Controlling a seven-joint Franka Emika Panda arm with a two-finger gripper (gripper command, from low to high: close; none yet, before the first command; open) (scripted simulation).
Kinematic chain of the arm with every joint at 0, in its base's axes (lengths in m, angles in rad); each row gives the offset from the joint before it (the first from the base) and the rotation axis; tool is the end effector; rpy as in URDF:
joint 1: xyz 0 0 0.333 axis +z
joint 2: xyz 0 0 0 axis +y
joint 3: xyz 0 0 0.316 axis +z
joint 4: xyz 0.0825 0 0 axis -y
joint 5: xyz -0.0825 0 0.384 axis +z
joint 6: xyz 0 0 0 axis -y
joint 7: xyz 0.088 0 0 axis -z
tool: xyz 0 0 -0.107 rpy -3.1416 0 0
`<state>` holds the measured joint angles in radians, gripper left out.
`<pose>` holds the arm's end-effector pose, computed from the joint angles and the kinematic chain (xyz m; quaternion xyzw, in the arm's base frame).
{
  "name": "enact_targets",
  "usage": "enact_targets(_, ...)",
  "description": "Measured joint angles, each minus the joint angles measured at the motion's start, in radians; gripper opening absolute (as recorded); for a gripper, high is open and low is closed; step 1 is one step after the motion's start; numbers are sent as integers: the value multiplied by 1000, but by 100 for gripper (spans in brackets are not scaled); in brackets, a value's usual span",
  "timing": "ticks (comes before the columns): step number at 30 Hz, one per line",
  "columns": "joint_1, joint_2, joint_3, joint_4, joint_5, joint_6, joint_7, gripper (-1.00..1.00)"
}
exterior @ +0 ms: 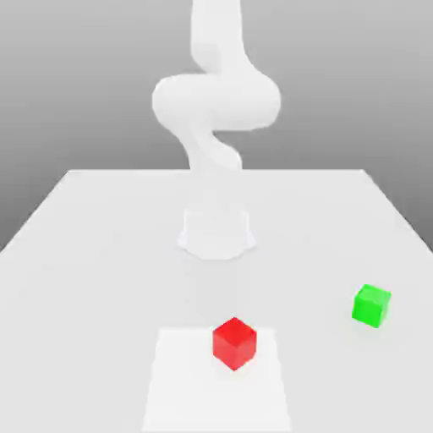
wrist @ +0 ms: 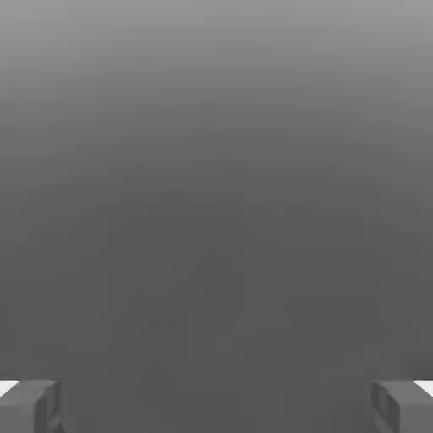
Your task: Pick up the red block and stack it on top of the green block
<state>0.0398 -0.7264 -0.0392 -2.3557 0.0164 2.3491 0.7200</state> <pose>0.3769 -0.0044 0.6612 -0.8748 0.3325 -0.3217 0.1441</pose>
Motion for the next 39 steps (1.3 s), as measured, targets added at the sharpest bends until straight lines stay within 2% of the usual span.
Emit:
enact_targets(6,103,212,-87,-151,41,137,-220,0)
enact_targets(12,180,430,-130,-303,62,276,-430,0)
enact_targets(15,200,552,-132,-387,46,357,-528,0)
enact_targets(17,202,640,-128,-449,0,419,-577,0)
enact_targets(21,206,750,-124,-468,-4,507,-620,0)
enact_targets(28,156,923,-50,-447,97,651,-695,0)
enact_targets(29,144,945,-35,-445,107,670,-702,-100)
enact_targets(35,137,955,-27,-444,110,677,-703,-100)
enact_targets(39,159,887,-61,-450,67,621,-674,-100)
